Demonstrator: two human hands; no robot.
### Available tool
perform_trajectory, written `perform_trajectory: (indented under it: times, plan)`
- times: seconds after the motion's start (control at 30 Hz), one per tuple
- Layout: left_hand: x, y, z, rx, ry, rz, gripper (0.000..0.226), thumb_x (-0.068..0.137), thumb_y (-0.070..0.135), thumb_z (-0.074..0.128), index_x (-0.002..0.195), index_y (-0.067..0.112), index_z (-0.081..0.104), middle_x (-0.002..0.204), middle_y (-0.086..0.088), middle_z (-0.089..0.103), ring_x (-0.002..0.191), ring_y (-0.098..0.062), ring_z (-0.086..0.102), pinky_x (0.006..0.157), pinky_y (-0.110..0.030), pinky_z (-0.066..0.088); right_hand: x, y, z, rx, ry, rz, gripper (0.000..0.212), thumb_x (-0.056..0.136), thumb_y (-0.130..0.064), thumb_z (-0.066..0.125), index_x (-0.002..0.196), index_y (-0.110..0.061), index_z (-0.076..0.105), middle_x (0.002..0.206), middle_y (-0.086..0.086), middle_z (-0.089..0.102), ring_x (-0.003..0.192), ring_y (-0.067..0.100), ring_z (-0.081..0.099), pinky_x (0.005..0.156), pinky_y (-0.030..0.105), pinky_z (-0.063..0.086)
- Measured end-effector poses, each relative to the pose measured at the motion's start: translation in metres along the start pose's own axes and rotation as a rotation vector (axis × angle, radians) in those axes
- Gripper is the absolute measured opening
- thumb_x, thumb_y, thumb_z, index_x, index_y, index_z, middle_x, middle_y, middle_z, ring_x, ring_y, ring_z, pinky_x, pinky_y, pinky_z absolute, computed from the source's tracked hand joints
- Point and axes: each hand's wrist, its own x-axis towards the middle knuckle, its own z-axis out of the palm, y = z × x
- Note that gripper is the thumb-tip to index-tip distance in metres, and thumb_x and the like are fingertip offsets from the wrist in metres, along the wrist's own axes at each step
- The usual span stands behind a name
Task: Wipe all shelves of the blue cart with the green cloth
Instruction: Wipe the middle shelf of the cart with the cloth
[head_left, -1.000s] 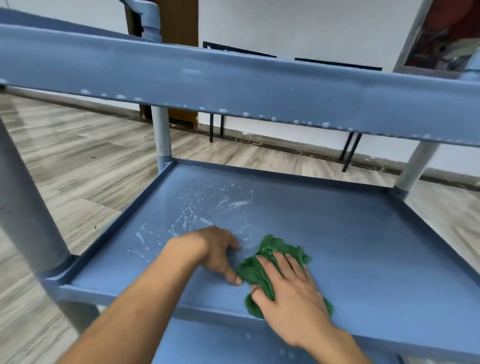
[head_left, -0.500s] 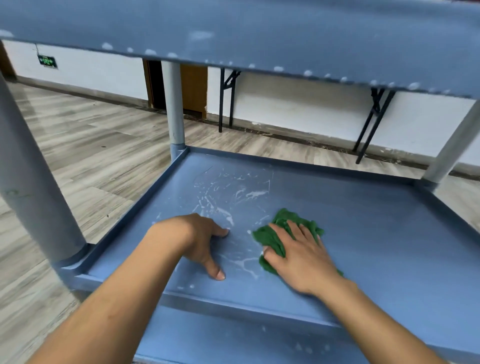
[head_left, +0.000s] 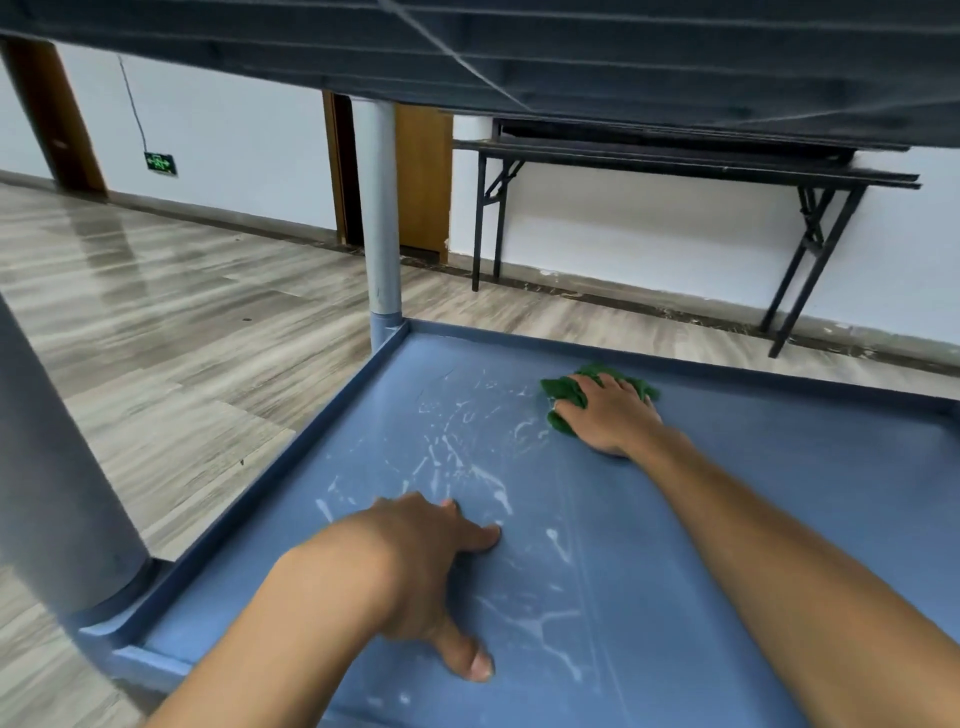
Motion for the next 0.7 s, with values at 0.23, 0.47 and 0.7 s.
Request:
perform_trajectory:
  times: [0.23, 0.47, 0.7]
  plan:
    - [0.004, -0.002, -0.001, -0.014, -0.012, 0.007, 0.103, 0.069, 0.061, 0.075, 0.146, 0.057, 0.007, 0.161, 0.015, 0.0, 0.148, -0.03, 0.008, 0.116, -0.05, 0.019, 0.061, 0.002, -0.006, -0.017, -0.003, -0.007, 0.075, 0.094, -0.07, 0.03, 0.16, -0.034, 0.022, 0.168, 0.011, 0.014, 0.151, 0.04, 0.022, 0.122, 0.059, 0.018]
    - [0.006, -0.001, -0.001, -0.01, -0.017, -0.013, 0.105, 0.065, 0.064, 0.076, 0.146, 0.058, 0.009, 0.161, 0.016, 0.001, 0.146, -0.026, 0.015, 0.114, -0.043, 0.025, 0.032, 0.005, 0.0, 0.014, 0.015, -0.101, 0.069, 0.097, -0.066, 0.034, 0.158, -0.033, 0.027, 0.164, 0.004, 0.027, 0.147, 0.034, 0.029, 0.115, 0.051, 0.028]
    - [0.004, 0.0, -0.001, 0.026, -0.027, -0.032, 0.105, 0.064, 0.068, 0.074, 0.147, 0.055, 0.012, 0.161, 0.014, 0.008, 0.144, -0.023, 0.022, 0.112, -0.038, 0.027, -0.107, -0.006, 0.002, 0.054, -0.054, -0.255, 0.082, 0.078, -0.08, 0.021, 0.151, -0.044, 0.032, 0.162, -0.006, 0.026, 0.149, 0.024, 0.027, 0.121, 0.047, 0.026]
